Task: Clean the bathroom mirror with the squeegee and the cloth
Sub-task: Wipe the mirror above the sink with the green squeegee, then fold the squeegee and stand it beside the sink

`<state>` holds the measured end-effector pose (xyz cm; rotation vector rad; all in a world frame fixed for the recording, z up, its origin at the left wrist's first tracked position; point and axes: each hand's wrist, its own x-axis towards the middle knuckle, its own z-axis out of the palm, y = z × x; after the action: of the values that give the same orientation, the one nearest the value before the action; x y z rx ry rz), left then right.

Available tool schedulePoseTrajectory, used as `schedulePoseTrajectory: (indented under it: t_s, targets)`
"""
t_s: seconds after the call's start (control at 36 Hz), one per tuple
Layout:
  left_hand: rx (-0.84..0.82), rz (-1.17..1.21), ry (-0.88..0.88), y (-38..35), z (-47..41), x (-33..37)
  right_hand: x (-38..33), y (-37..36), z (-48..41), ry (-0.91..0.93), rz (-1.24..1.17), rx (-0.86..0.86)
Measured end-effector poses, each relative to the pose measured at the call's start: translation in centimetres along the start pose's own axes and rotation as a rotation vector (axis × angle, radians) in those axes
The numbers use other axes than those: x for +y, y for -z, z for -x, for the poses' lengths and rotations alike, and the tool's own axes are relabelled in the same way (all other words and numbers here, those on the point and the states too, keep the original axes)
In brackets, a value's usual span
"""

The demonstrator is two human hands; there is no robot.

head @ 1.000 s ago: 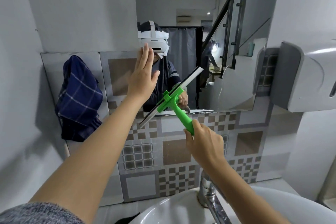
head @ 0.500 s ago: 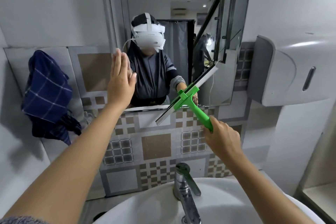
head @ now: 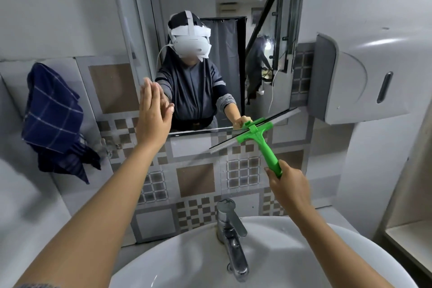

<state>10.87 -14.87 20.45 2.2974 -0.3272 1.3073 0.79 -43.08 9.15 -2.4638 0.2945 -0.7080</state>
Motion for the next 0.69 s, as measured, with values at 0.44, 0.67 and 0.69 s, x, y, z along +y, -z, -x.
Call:
schedulePoseTrajectory:
  t_s: [0.44, 0.67, 0.69]
  targets:
    - [-0.438, 0.362, -0.204, -0.4, 6.7, 7.8, -1.5, 3.3, 5.2, 0.123, -0.035, 0.037]
    - [-0.583, 0.236, -0.631, 1.7, 6.9, 7.8, -4.2, 6.4, 3.9, 0.371, -0.018, -0.060]
    - [-0.569, 0.222, -0.655, 2.0, 6.8, 7.4, -4.7, 6.9, 3.8, 0.398, 0.012, -0.076]
